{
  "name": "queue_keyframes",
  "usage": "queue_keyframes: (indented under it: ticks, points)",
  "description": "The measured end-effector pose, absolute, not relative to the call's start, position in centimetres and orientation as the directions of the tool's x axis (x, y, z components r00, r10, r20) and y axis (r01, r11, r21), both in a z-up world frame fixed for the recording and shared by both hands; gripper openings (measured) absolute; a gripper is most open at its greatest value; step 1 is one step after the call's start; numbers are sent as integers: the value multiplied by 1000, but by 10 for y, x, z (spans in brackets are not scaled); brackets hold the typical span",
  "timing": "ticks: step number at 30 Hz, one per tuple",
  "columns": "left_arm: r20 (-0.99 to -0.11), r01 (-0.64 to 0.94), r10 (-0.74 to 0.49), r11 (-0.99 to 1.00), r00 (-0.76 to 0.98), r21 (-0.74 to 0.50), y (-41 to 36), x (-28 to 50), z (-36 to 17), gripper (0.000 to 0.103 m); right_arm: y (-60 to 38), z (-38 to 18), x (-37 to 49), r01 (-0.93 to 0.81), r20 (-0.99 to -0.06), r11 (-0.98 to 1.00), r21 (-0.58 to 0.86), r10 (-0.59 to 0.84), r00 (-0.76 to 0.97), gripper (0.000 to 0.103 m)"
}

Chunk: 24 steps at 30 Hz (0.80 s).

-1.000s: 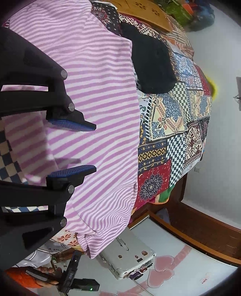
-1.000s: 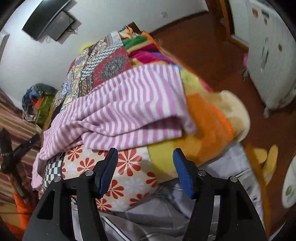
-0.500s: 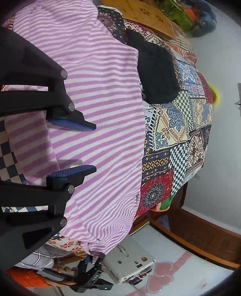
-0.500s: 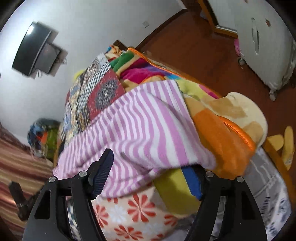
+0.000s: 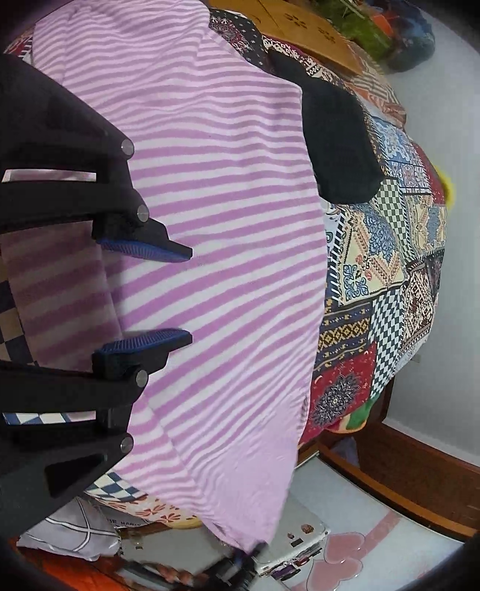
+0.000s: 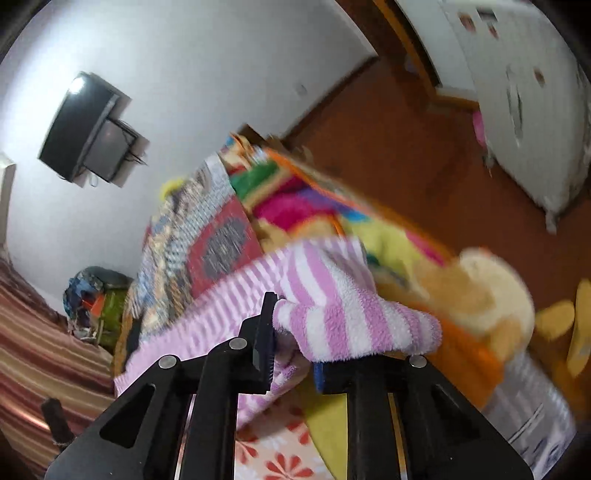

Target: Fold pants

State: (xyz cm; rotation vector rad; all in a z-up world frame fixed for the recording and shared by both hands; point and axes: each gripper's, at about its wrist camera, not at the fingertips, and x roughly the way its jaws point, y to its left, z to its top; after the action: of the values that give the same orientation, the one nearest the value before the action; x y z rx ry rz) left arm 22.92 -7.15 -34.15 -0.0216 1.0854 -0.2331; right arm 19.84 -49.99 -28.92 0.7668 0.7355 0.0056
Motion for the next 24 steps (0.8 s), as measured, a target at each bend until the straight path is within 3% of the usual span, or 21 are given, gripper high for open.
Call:
queue_keyframes:
  ticks: [5,11,14,19,24]
  points:
    - [-872,183,-176,978,456,-101,-76,226,-343,43,-503,-274,194,225,-602,792,568,213,769,11]
    - [-876,188,-173,977,451,-96,-75,223,-343,46,-508,-341,187,328,-732,784,527,223,643,11]
    - [-879,196,-157,978,449,-75,-74,221,-340,50,-510,-353,177,340,-754,778,529,246,609,13]
    - [-871,183,-136,982,472,-54,-65,223,-330,51,-523,-336,165,378,-801,824,423,146,580,21]
    - [-846,140,-143,987,513,-81,-43,231,-311,51,-534,-304,167,358,-808,874,329,64,586,21]
